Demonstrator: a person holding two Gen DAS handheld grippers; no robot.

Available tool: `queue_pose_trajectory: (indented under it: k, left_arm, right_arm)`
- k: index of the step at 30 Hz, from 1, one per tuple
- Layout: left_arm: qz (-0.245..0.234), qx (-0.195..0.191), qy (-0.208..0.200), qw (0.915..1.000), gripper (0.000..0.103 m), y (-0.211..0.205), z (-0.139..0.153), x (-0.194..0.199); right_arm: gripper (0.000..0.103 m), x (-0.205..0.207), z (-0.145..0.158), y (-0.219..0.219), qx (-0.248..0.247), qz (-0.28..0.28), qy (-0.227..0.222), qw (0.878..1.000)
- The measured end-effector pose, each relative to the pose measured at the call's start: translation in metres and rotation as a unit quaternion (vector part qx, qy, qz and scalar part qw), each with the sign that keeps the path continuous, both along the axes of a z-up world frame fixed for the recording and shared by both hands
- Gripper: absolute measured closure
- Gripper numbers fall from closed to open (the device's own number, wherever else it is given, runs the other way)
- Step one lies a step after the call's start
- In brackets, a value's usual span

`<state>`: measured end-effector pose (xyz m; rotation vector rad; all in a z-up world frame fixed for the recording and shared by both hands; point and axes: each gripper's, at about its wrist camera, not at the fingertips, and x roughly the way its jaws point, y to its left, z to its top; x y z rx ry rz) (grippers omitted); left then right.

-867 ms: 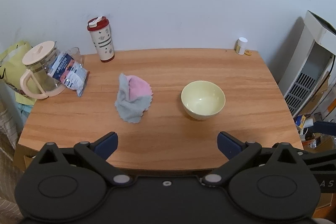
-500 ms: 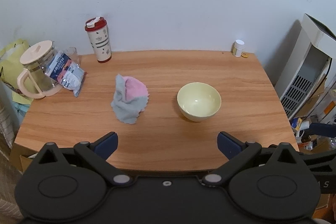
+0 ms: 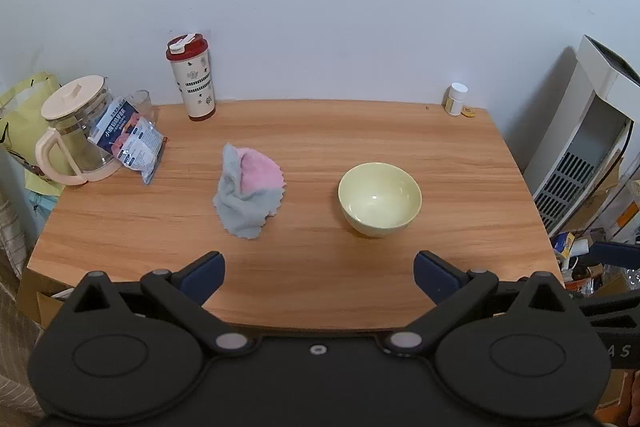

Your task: Clean bowl

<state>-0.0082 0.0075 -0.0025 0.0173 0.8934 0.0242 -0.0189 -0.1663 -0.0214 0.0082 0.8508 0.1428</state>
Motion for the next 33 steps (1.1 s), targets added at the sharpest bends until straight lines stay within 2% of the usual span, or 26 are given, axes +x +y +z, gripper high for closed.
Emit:
queue_pose_trajectory:
  k: [10, 16, 21, 33]
  left_arm:
    - [0.015, 0.002, 0.000, 0.9999, 0.000, 0.005, -0.002, -0.001]
    - [0.019, -0.004, -0.002, 0.9998, 0.000, 0.014, -0.002, -0.004]
    - [0.020, -0.003, -0.001, 0.9998, 0.000, 0.018, -0.002, -0.002]
    - [0.019, -0.018, 0.014, 0.9996, 0.000, 0.024, -0.010, 0.007]
  right_arm:
    - [0.000, 0.001, 0.005, 0.007, 0.002, 0.016, -0.020, 1.000]
    - [0.000, 0.009, 0.004, 0.004, 0.027, 0.001, -0.002, 1.000]
    - [0.000, 0.008, 0.006, 0.001, 0.058, -0.010, -0.010, 0.998]
    - [0.000, 0.007, -0.003, 0.008, 0.040, -0.004, -0.003, 0.999]
